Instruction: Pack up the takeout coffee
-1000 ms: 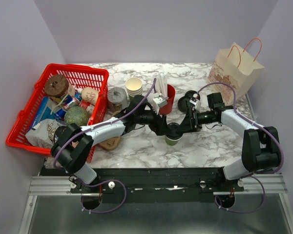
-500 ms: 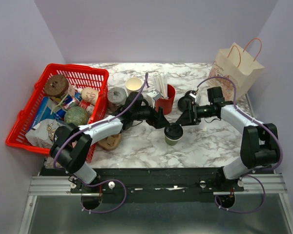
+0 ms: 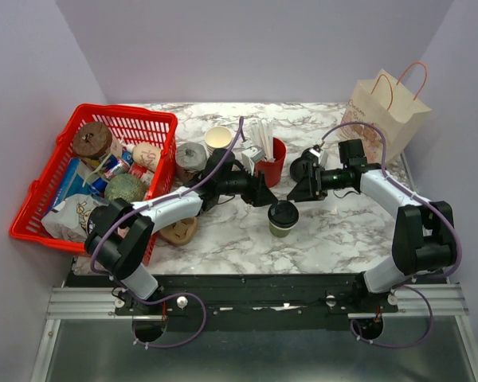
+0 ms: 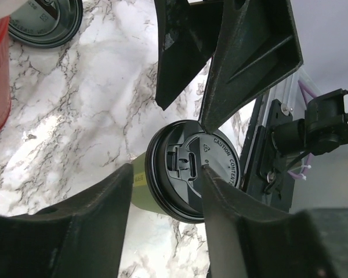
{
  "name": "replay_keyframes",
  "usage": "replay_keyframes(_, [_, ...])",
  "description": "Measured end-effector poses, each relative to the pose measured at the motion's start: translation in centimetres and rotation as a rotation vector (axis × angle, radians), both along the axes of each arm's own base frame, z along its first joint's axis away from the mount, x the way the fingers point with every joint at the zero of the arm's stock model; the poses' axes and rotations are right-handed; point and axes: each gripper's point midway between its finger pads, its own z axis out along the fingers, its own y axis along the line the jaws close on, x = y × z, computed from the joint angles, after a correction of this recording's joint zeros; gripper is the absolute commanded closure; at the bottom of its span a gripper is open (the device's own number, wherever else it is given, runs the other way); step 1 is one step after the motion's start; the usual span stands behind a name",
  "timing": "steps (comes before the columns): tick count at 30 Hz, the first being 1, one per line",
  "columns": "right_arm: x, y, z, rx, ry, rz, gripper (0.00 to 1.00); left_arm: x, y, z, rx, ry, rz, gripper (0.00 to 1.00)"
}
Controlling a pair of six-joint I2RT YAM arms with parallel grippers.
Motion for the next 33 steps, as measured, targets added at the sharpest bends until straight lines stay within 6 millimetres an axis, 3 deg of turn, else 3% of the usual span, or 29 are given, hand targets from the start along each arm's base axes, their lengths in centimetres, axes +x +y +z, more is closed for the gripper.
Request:
replay_keyframes(5, [-0.1, 0.0, -0.1, -0.002, 0.003, 0.000, 0.26, -0.4, -0.3, -0.3, -0.004, 0.012, -0.028, 0.69])
replay_keyframes(18, [-0.9, -0.2, -0.7, -0.011, 0.024, -0.002, 0.26, -1.3, -1.1, -0.1, -0.011, -0.004, -0.084, 0.69])
replay_keyframes(23, [-1.2, -0.2, -0.7, -0.011, 0.026, -0.002, 0.26, -1.4, -1.1, -0.1, -0.008, -0.009, -0.094, 0.59])
replay_keyframes(26, [-1.2, -0.2, -0.7, -0.011, 0.025, -0.002, 0.26, -1.4, -1.1, -0.1, -0.007, -0.015, -0.096, 0.46])
replay_keyframes(33, [-1.2, -0.2, -0.6, -0.010, 0.020, -0.002, 0.26, -0.7, -0.9, 0.0, 0.006, -0.025, -0.074, 0.43])
